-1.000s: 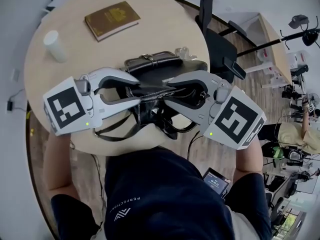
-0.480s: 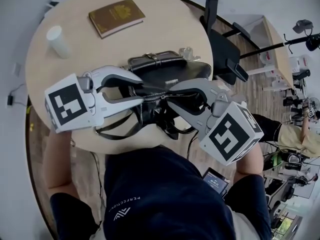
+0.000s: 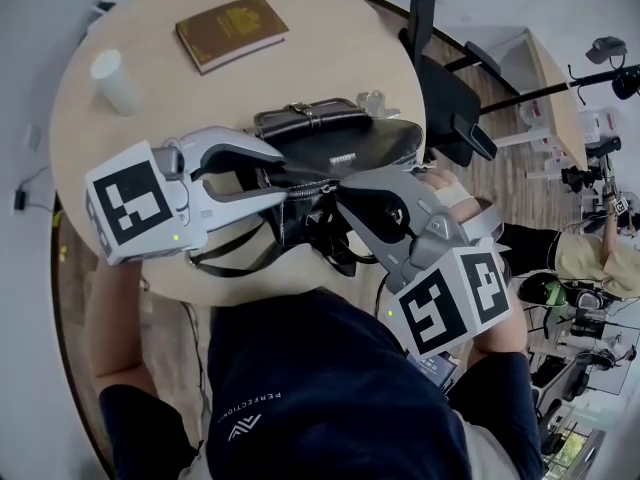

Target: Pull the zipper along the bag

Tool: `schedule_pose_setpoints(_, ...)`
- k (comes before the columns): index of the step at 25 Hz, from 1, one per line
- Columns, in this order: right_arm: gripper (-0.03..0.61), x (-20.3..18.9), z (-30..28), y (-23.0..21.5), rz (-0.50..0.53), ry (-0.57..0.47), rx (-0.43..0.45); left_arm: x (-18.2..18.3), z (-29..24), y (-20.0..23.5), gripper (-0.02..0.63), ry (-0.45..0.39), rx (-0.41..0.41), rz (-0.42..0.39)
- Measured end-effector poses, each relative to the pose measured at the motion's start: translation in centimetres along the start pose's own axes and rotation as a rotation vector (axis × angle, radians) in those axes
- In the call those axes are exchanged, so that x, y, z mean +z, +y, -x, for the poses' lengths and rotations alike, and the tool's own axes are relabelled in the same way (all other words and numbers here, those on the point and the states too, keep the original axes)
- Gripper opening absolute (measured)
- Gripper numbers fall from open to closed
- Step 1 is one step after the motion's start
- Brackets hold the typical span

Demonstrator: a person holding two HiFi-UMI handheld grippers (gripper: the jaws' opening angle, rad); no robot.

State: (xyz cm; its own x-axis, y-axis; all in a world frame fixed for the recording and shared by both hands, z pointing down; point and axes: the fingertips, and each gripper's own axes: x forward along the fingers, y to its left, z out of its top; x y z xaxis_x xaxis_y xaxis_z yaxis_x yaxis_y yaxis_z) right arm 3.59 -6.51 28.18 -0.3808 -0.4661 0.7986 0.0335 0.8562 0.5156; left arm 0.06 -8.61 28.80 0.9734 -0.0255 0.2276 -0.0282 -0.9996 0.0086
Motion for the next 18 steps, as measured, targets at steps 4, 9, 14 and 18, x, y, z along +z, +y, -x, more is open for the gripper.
schedule_pose_setpoints(4, 0.026, -0.01, 0.10, 0.11, -0.021, 0.009, 0.003, -0.04, -0.09, -0.03, 0.133, 0.000, 0.006, -0.013)
schedule_pose_setpoints(9, 0.015, 0.10, 0.44, 0.06, -0.137, -0.018, 0.078, -0.11, -0.01, -0.13, 0.130, 0.011, -0.002, -0.035)
schedule_pose_setpoints(14, 0.014, -0.22, 0.58, 0.01, -0.241, -0.034, 0.138, -0.18, -0.08, -0.29, 0.126, 0.030, 0.000, -0.070)
schedule_pose_setpoints(18, 0.014, -0.35, 0.85, -0.15, -0.290, -0.043, 0.181, -0.12, 0.01, -0.39, 0.124, 0.034, -0.004, -0.072)
